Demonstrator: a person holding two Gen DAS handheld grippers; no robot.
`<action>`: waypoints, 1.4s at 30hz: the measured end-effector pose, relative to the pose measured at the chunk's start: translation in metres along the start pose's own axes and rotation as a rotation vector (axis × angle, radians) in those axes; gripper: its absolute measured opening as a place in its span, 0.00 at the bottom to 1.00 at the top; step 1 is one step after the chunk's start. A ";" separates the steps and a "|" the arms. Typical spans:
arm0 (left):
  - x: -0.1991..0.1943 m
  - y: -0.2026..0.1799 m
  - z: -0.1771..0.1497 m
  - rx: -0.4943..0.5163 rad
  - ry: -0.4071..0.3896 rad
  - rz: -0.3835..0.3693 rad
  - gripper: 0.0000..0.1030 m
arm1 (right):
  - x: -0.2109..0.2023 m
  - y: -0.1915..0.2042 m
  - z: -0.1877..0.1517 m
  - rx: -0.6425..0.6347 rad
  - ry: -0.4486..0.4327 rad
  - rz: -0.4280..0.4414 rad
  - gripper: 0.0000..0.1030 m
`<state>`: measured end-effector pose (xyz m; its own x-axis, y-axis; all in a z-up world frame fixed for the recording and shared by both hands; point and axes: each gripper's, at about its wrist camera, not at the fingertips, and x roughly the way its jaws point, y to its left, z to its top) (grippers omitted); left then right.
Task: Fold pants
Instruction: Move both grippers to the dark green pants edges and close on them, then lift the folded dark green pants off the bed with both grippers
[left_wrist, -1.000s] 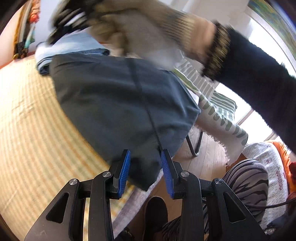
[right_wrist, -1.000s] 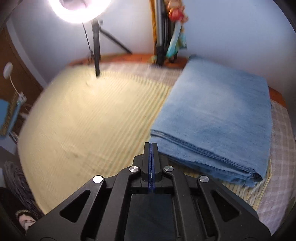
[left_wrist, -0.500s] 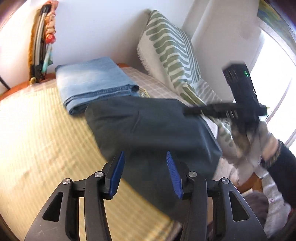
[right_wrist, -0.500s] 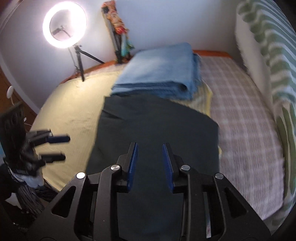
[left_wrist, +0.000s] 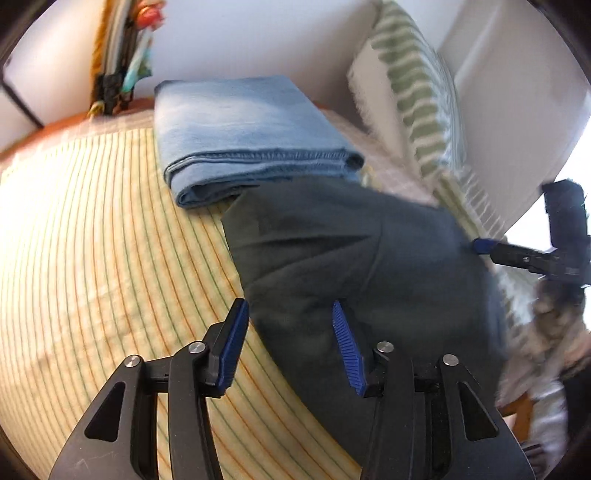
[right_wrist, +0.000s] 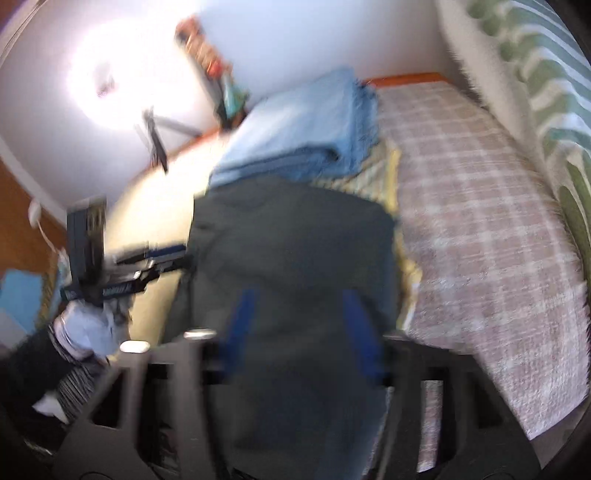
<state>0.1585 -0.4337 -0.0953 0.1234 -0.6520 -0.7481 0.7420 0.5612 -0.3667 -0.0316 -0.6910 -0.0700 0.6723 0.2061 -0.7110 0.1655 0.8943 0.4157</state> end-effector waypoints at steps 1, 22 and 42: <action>-0.005 0.003 0.000 -0.035 0.000 -0.034 0.59 | -0.005 -0.013 0.002 0.040 -0.008 0.036 0.70; 0.019 -0.007 -0.011 -0.119 0.074 -0.200 0.61 | 0.050 -0.054 -0.001 0.109 0.087 0.247 0.49; 0.026 -0.015 -0.009 -0.095 0.034 -0.181 0.30 | 0.049 -0.038 0.001 0.104 0.099 0.160 0.45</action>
<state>0.1452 -0.4547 -0.1145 -0.0295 -0.7300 -0.6828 0.6844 0.4831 -0.5461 -0.0040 -0.7154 -0.1195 0.6224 0.3850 -0.6815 0.1397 0.8020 0.5807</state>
